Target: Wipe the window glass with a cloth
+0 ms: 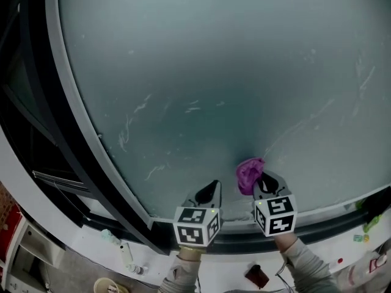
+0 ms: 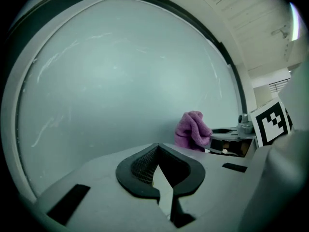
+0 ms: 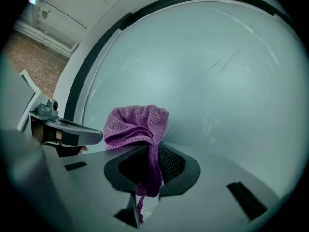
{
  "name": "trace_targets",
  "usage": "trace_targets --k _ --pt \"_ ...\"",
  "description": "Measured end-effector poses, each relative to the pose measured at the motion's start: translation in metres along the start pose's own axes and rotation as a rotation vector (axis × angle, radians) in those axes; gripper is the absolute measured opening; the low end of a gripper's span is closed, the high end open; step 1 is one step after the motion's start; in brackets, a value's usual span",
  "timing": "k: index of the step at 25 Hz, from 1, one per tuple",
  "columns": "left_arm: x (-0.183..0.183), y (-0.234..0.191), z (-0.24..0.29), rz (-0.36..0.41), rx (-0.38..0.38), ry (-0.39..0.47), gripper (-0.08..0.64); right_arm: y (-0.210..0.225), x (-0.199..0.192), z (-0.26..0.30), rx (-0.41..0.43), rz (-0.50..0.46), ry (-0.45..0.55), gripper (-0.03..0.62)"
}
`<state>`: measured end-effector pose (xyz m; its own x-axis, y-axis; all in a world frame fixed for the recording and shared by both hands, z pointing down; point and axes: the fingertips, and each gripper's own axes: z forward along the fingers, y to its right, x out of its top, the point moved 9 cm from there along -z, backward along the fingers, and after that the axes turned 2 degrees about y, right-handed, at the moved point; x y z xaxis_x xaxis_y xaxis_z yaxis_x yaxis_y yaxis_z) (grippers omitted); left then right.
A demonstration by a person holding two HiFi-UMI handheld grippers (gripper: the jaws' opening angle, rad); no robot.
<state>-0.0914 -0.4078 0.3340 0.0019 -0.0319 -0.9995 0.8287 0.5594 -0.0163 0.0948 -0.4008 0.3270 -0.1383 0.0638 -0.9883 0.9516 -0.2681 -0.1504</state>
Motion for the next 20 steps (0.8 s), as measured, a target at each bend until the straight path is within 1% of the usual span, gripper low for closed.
trace_targets --k 6,12,16,20 --pt "0.001 0.039 0.033 0.006 -0.119 0.004 0.005 0.050 -0.006 -0.029 -0.146 0.003 -0.015 0.048" --pt "0.004 0.074 0.057 0.003 -0.210 0.011 0.005 0.090 -0.014 -0.054 -0.265 -0.006 -0.044 0.048" --pt "0.003 0.093 0.069 -0.002 -0.257 0.012 0.005 0.109 -0.018 -0.067 -0.321 -0.008 -0.062 0.048" --pt "0.003 0.103 0.074 -0.007 -0.276 0.013 0.005 0.117 -0.019 -0.072 -0.336 -0.016 -0.075 0.048"
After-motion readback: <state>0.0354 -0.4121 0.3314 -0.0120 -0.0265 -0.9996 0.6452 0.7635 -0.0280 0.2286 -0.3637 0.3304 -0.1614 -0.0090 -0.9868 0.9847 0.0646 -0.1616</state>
